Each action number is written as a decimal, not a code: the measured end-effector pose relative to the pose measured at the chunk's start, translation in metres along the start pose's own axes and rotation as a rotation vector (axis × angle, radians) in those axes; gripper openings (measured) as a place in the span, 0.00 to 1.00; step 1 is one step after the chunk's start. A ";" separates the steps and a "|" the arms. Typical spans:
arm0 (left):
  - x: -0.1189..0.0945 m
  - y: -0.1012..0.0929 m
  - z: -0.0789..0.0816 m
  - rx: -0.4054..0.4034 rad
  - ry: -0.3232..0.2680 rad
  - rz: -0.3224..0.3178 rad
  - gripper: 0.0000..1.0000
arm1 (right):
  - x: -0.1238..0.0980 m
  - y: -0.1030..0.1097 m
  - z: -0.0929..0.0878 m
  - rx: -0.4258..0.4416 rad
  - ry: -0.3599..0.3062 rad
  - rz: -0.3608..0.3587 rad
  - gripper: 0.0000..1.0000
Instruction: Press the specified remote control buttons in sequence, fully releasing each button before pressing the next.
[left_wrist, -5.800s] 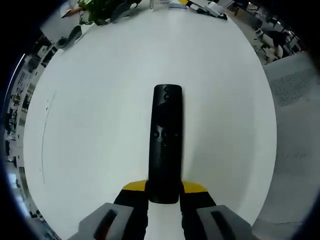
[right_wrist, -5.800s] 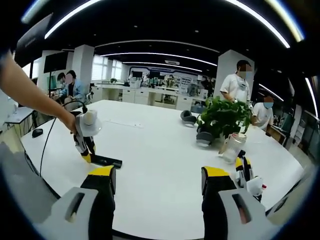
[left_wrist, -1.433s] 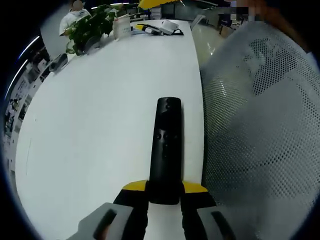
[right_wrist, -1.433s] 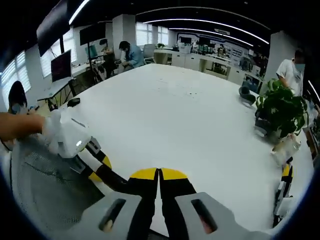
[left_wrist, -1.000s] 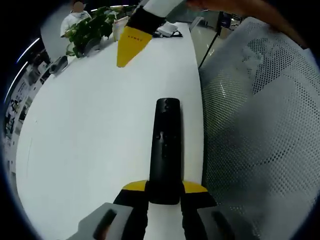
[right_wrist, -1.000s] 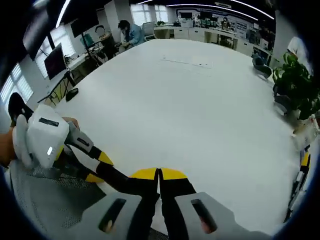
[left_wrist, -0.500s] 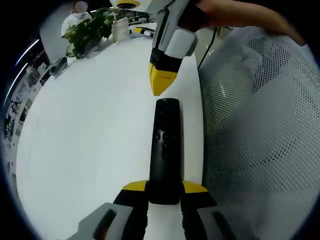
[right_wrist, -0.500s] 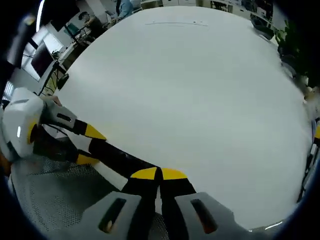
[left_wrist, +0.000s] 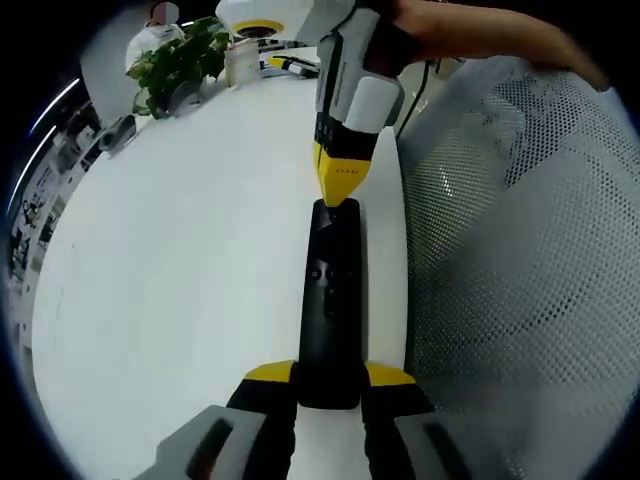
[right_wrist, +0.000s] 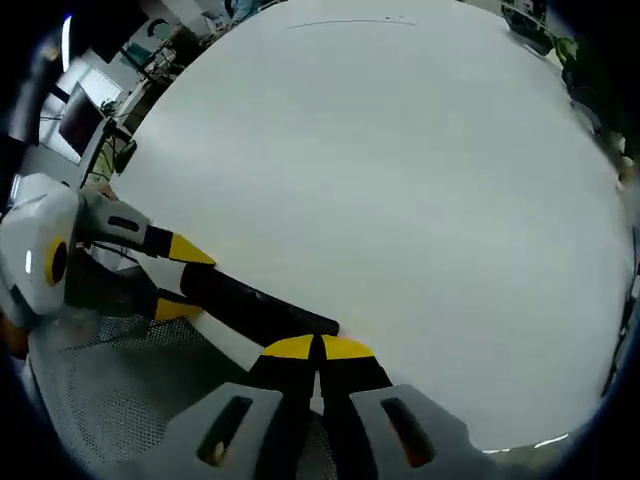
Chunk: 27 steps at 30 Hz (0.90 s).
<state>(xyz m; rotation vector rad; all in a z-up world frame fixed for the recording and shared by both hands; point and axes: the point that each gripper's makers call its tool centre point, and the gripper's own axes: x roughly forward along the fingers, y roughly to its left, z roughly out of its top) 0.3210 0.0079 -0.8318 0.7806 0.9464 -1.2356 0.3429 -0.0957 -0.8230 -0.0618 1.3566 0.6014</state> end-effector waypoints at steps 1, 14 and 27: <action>0.000 0.000 0.000 0.000 0.000 0.000 0.24 | 0.000 0.000 0.000 0.005 0.000 0.002 0.00; 0.000 0.000 0.000 0.001 0.002 -0.001 0.24 | 0.000 0.002 -0.003 -0.006 0.014 0.008 0.00; 0.000 0.000 0.001 -0.001 0.005 -0.001 0.24 | 0.002 0.003 -0.002 -0.150 -0.010 -0.027 0.00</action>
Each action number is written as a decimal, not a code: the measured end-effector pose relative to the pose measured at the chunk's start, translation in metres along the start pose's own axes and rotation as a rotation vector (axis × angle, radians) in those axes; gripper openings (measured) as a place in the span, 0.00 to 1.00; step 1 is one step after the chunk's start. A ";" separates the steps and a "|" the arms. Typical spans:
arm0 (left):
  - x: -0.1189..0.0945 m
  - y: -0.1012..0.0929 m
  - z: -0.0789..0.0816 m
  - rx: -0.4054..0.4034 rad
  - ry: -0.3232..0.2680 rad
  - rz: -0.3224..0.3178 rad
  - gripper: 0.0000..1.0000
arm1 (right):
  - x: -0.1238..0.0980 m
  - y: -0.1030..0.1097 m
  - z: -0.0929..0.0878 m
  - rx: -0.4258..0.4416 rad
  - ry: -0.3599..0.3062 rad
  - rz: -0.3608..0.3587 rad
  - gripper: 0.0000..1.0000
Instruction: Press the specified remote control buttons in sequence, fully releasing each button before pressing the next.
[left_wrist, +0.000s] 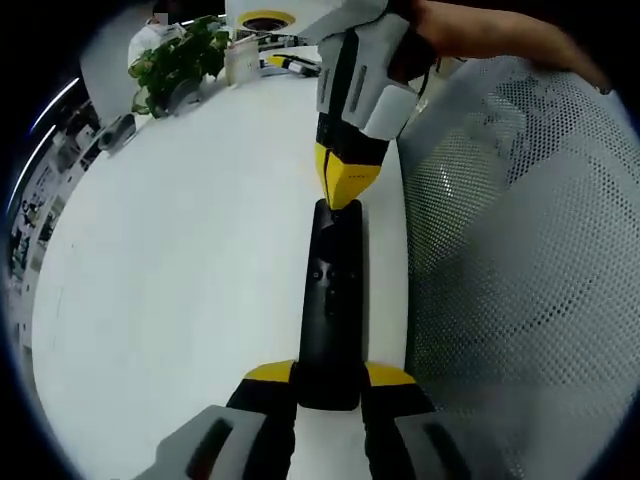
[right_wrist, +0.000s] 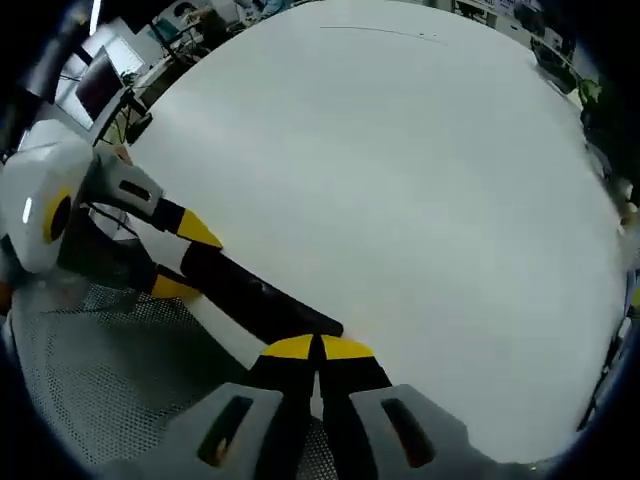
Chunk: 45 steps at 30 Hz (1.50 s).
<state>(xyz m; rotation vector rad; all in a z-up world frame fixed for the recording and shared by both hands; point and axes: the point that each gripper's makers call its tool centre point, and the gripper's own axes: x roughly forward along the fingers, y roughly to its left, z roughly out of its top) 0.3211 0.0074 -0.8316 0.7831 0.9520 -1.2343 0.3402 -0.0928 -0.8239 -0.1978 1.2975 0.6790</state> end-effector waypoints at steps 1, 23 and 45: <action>0.000 0.000 0.000 -0.001 -0.004 0.002 0.24 | 0.000 -0.001 0.000 0.009 -0.003 0.003 0.00; 0.000 0.000 0.000 0.006 -0.006 0.001 0.24 | -0.005 0.003 0.006 0.152 -0.028 0.078 0.00; 0.000 0.000 0.000 0.006 -0.009 0.000 0.24 | 0.002 0.012 0.003 0.172 0.005 0.126 0.00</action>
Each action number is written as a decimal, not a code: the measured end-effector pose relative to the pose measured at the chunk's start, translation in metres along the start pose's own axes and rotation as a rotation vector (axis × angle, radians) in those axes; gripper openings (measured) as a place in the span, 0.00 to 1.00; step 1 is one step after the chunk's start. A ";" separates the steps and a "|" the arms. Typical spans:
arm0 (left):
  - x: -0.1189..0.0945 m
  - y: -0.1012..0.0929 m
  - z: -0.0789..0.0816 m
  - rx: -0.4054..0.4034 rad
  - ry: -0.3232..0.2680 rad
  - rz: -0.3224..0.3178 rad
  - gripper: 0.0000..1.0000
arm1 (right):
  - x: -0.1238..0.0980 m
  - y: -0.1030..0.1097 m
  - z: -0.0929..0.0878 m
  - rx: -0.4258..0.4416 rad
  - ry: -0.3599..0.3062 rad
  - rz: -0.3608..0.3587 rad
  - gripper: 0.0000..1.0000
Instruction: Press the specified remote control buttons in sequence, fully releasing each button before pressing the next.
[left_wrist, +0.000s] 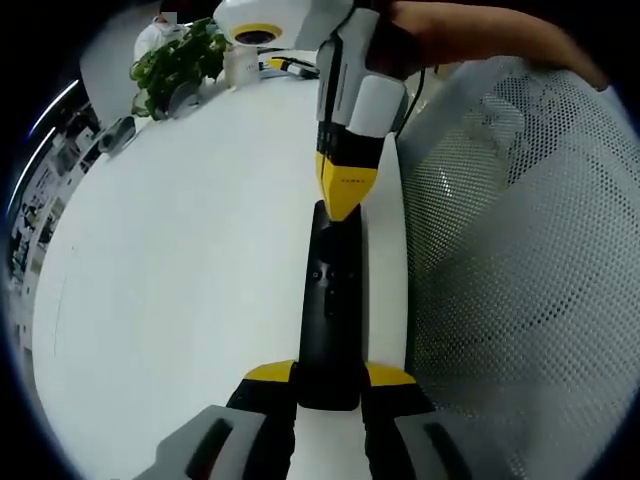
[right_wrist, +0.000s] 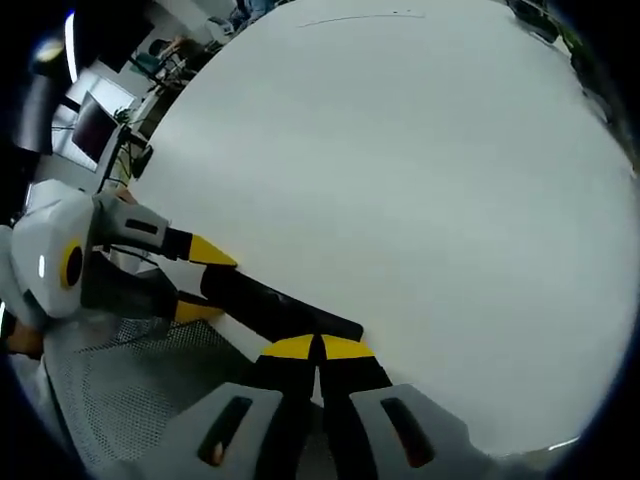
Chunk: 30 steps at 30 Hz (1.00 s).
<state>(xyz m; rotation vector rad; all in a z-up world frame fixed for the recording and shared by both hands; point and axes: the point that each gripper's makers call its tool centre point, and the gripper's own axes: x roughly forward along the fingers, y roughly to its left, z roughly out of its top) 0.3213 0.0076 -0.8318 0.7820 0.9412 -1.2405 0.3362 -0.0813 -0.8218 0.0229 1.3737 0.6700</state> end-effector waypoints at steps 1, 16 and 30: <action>0.000 0.000 0.000 0.000 0.000 0.000 0.24 | 0.000 0.000 0.000 0.002 -0.001 0.000 0.00; 0.000 0.000 0.000 0.001 0.002 0.000 0.24 | 0.001 -0.001 -0.001 -0.004 0.003 -0.004 0.00; 0.000 0.000 0.000 0.005 -0.004 -0.001 0.24 | 0.001 0.001 0.000 -0.027 0.018 -0.027 0.00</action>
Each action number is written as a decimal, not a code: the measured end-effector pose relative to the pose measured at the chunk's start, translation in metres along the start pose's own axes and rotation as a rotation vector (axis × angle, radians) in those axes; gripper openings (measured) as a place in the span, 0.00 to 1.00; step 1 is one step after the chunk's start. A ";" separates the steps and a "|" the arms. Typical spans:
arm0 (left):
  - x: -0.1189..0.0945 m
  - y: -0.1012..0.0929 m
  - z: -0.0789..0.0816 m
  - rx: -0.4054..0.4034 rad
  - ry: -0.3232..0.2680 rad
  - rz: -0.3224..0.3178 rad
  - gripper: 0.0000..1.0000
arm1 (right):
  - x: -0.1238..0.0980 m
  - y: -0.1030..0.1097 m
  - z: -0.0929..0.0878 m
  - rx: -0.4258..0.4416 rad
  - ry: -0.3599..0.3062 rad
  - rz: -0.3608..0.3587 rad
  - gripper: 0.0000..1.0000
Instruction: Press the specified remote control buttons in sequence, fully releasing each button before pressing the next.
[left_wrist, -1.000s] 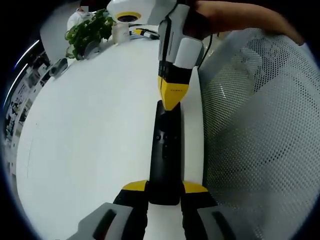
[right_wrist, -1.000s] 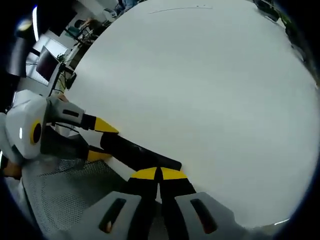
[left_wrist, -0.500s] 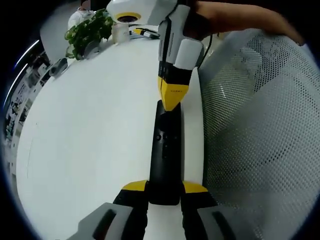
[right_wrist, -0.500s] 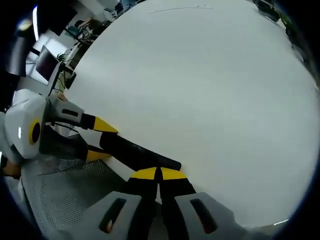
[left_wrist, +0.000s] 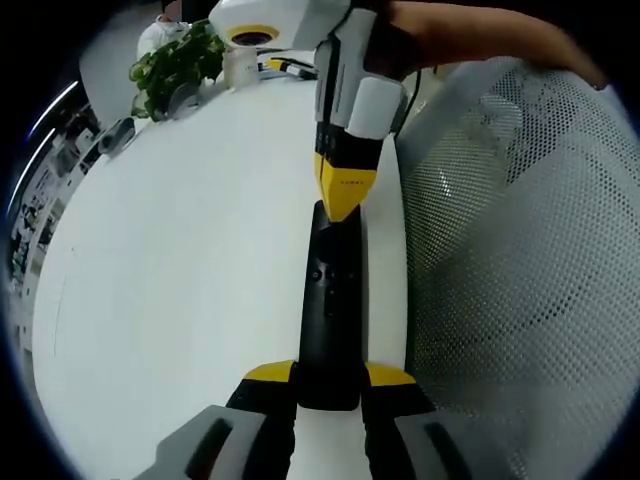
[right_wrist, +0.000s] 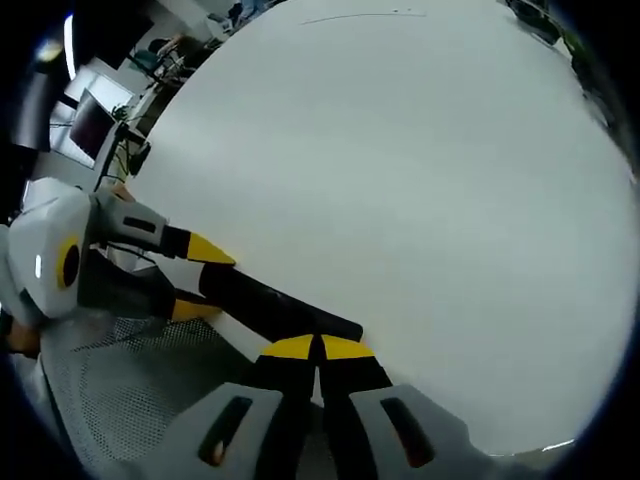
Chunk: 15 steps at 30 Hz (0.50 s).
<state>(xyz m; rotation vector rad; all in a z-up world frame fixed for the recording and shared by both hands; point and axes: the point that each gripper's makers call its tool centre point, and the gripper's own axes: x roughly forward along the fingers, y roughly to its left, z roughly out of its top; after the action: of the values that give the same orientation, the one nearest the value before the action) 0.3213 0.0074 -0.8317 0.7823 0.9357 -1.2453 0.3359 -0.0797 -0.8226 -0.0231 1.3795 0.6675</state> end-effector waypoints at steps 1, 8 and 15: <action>0.000 0.000 0.000 0.000 -0.001 0.000 0.24 | 0.000 0.000 0.000 0.000 -0.002 -0.002 0.00; 0.000 0.000 0.000 0.000 -0.005 -0.001 0.24 | -0.003 0.001 0.005 0.031 -0.033 0.028 0.00; 0.000 0.000 0.000 0.000 -0.006 -0.001 0.24 | 0.001 0.009 0.003 0.005 -0.018 0.046 0.00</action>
<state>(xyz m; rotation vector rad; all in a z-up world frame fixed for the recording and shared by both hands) 0.3215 0.0075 -0.8316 0.7779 0.9317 -1.2473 0.3352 -0.0707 -0.8198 0.0185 1.3677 0.7011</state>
